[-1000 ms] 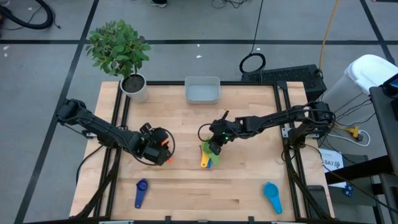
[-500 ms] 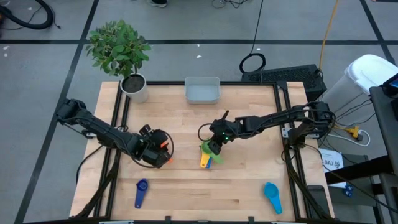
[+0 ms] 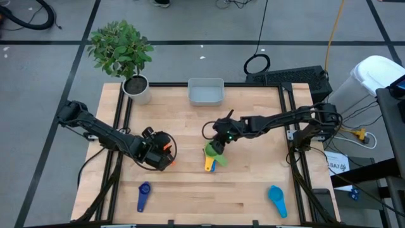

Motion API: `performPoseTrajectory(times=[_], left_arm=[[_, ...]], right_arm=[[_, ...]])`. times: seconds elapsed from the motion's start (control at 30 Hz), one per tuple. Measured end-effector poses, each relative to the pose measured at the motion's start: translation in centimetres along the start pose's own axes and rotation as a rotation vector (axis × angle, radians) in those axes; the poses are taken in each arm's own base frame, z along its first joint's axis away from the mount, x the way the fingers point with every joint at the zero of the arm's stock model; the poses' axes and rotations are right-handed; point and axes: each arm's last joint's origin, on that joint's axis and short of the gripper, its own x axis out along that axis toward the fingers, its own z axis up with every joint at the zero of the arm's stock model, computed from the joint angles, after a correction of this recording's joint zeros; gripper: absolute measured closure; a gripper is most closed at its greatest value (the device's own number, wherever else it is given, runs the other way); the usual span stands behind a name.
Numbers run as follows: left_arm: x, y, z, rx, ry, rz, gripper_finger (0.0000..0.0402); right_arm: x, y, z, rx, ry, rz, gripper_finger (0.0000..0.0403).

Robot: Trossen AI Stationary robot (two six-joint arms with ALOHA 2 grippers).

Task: Nest measuring cups in basket
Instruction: Stack the green measuring cup on top of the yellow measuring cup

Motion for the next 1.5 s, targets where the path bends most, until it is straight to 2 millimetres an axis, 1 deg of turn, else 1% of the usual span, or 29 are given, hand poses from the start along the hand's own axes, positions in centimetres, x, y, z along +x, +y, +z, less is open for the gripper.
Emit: performPoseTrajectory(times=[0.23,0.3,0.5,0.63,0.8,1.0,1.2,1.4,1.5], left_arm=[[0.0,0.0,0.0,-0.004,0.000,0.001,0.0172],[0.0,0.0,0.0,-0.005,0.000,0.001,0.0172],[-0.1,0.0,-0.1,-0.007,-0.001,-0.002,0.0172],[-0.1,-0.1,-0.1,-0.006,-0.001,-0.003,0.0172],[-0.1,-0.1,-0.1,-0.006,-0.001,-0.003,0.0172],[-0.1,-0.1,-0.1,-0.006,-0.001,-0.003,0.0172],[-0.1,-0.1,-0.1,-0.005,0.000,-0.002,0.0172],[-0.1,-0.1,-0.1,-0.005,-0.001,-0.002,0.0172],[-0.1,-0.1,-0.1,-0.006,-0.001,-0.001,0.0172]], right_arm=[[-1.4,0.1,0.8,-0.066,-0.100,-0.061,0.0229],[-1.4,0.0,0.8,-0.083,-0.097,-0.071,0.0230],[-0.9,-0.5,0.0,-0.094,-0.018,-0.123,0.0230],[-1.0,-0.6,0.1,-0.114,-0.047,-0.160,0.0230],[-1.0,-0.8,-0.1,-0.138,-0.023,-0.175,0.0241],[-1.6,-0.2,0.7,-0.171,-0.096,-0.128,0.0261],[-1.5,0.5,0.6,-0.190,-0.092,-0.056,0.0269],[-1.4,1.4,0.2,-0.232,-0.102,-0.030,0.0270],[-1.4,1.8,0.1,-0.283,-0.116,-0.020,0.0288]])
